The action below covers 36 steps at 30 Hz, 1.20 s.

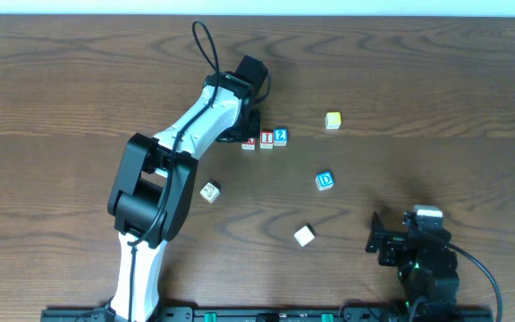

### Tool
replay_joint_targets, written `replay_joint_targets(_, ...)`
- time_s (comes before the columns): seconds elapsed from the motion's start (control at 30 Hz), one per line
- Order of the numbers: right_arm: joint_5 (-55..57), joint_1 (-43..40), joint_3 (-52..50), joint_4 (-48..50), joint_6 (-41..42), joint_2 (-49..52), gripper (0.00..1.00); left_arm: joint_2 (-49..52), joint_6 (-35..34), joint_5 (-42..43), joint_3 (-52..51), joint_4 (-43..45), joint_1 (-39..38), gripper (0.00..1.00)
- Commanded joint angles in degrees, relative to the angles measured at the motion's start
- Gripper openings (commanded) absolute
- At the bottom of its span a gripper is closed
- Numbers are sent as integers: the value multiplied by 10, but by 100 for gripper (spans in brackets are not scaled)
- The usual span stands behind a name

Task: Spell out Ai2
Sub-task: 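Lift the left gripper up and away from the blocks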

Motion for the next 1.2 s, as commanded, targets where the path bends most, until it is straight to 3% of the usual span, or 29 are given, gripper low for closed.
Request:
replay_joint_targets(0.0,-2,-5,-2,-1,-3,-3,99,-2,-1,16,13,2,-3,6)
replay_joint_targets(0.97,-2,-5,-2,-1,-3,-3,99,-3,-1,-12,14,22,7,6)
replay_joint_targets(1.17,-2,-5,-2,-1,-3,-3,99,-41,57,-30,61,3,38,6)
